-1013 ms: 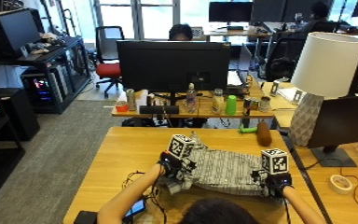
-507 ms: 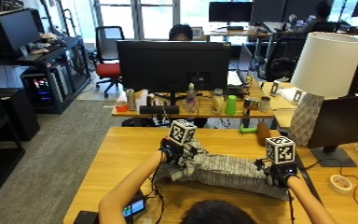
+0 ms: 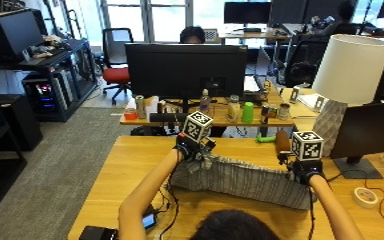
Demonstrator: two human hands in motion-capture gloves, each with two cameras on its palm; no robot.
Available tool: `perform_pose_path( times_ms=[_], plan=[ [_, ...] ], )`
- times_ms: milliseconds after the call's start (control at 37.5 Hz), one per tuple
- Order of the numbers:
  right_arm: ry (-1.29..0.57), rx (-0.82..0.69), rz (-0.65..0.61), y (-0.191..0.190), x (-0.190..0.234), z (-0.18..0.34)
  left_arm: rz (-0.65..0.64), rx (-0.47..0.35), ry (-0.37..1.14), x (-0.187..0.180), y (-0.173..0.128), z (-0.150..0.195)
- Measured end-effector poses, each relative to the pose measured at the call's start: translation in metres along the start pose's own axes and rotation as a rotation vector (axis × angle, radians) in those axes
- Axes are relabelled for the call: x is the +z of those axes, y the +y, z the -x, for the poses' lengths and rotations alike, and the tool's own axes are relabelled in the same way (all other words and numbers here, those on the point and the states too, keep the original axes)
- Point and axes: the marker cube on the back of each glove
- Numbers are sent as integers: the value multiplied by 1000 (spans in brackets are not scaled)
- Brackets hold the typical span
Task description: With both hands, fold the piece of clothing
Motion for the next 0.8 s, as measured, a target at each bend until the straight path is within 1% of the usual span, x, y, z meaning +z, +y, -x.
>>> perform_pose_path(
  times_ms=[133,347,480,533,613,666,720,773,800],
  plan=[
    [18,25,-2,-22,-5,-2,-35,-41,-91,-5,-20,3],
    [0,59,22,-74,2,-17,-38,-68,-126,7,-71,15],
    [5,105,36,-108,10,-25,-55,-138,-170,-9,-57,7],
    [13,133,34,-123,14,-29,-50,-166,-178,-5,-64,6],
    [31,176,9,-143,21,-31,-73,-187,-181,8,-86,5],
    [30,197,19,-142,24,-25,-123,-192,-185,17,-101,4],
    [17,219,59,-122,21,-10,-171,-194,-182,26,-115,2],
    [10,250,92,-108,20,1,-193,-193,-168,36,-127,-1],
    [9,272,100,-107,21,2,-193,-197,-161,41,-131,-3]
  ],
)
